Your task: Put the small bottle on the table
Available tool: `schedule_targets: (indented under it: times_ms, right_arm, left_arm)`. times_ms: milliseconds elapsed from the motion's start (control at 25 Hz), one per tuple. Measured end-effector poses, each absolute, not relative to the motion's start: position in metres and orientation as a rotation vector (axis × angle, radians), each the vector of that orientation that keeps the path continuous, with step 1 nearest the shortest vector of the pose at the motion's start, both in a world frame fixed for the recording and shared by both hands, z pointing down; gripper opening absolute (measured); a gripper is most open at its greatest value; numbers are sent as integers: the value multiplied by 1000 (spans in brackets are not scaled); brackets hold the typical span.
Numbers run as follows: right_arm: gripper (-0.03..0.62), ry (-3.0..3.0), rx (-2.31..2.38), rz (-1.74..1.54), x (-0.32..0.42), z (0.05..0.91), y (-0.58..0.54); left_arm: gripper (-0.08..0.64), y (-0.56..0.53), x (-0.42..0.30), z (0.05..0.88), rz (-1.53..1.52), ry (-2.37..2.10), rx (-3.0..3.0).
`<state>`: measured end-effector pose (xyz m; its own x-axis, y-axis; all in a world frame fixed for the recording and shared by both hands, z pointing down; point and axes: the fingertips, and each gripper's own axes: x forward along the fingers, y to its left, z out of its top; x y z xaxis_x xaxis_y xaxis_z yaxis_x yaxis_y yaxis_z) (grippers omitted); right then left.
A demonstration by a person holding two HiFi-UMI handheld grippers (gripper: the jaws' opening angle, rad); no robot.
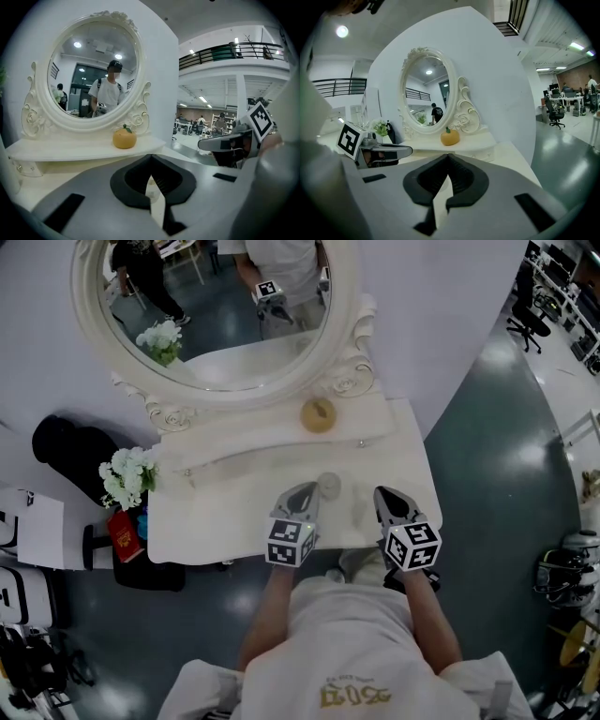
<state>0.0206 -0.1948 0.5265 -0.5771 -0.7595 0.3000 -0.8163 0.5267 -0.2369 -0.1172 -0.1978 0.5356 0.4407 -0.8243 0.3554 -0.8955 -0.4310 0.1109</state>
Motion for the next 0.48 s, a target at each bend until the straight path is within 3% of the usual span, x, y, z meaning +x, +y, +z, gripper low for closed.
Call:
schedule_targets:
  times_ms: [480]
  right_arm:
    - [12, -2593, 1363, 547, 25, 528, -193]
  left_arm:
    - [15, -198, -115, 540, 375, -1465, 2406]
